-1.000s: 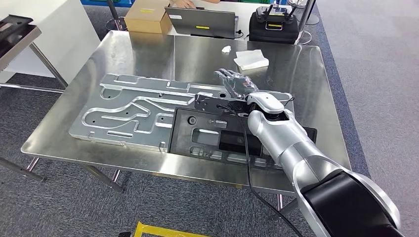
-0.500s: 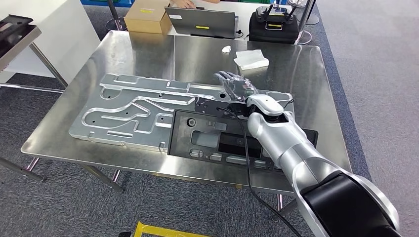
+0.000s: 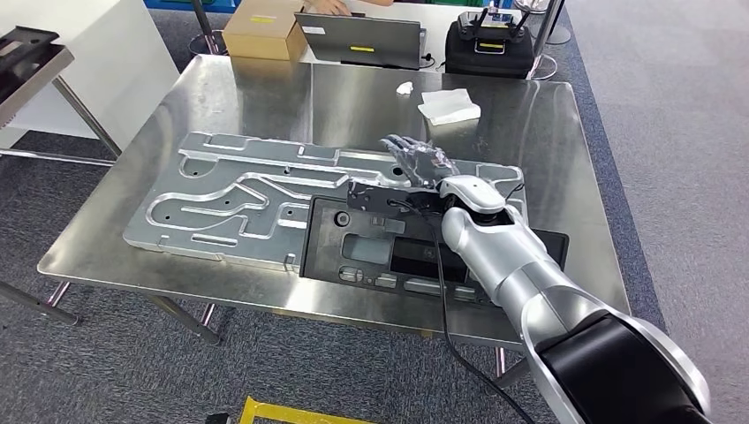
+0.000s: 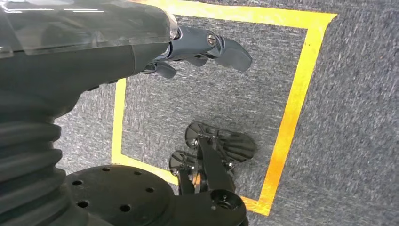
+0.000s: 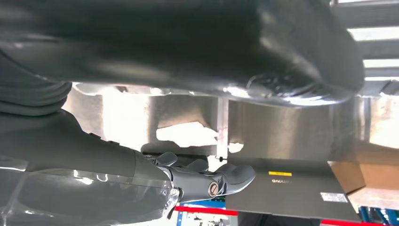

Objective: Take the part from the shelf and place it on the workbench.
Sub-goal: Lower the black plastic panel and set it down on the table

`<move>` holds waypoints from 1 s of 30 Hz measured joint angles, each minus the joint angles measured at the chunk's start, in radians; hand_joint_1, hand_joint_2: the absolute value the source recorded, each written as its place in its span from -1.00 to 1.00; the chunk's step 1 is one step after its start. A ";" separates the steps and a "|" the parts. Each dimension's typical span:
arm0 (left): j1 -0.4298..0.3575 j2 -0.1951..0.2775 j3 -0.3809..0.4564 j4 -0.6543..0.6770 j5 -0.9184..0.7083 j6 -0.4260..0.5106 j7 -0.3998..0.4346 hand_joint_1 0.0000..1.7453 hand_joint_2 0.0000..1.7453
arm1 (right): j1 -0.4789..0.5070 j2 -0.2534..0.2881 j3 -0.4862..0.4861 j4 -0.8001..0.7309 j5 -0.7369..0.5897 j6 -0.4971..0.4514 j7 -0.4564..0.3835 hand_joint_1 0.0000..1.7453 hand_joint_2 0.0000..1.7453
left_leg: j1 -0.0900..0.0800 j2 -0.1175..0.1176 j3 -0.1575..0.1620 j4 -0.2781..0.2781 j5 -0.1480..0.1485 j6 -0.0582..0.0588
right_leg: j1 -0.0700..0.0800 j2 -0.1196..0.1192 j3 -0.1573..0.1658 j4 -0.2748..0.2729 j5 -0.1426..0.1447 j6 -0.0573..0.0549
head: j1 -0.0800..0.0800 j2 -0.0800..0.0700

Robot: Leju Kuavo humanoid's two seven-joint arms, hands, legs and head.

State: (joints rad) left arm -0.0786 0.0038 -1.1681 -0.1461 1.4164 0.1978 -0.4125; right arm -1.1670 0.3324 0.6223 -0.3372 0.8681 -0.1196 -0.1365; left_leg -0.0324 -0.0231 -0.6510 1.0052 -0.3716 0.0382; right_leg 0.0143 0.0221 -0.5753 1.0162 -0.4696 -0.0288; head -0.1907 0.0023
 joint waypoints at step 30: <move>-0.001 0.000 0.065 0.000 0.074 -0.030 0.029 -1.00 -1.00 | -0.055 0.010 0.085 -0.047 -0.013 0.047 0.057 -1.00 -1.00 | 0.006 0.001 -0.014 0.005 0.023 -0.009 | -0.002 -0.018 0.018 -0.003 -0.001 -0.003 | 0.000 0.000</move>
State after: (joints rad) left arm -0.0791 0.0039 -1.1034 -0.1458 1.4899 0.1678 -0.3837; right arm -1.2215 0.3424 0.7074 -0.3844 0.8553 -0.0730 -0.0797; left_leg -0.0259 -0.0221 -0.6653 1.0100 -0.3489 0.0294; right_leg 0.0126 0.0045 -0.5578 1.0135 -0.4709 -0.0313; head -0.1907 0.0023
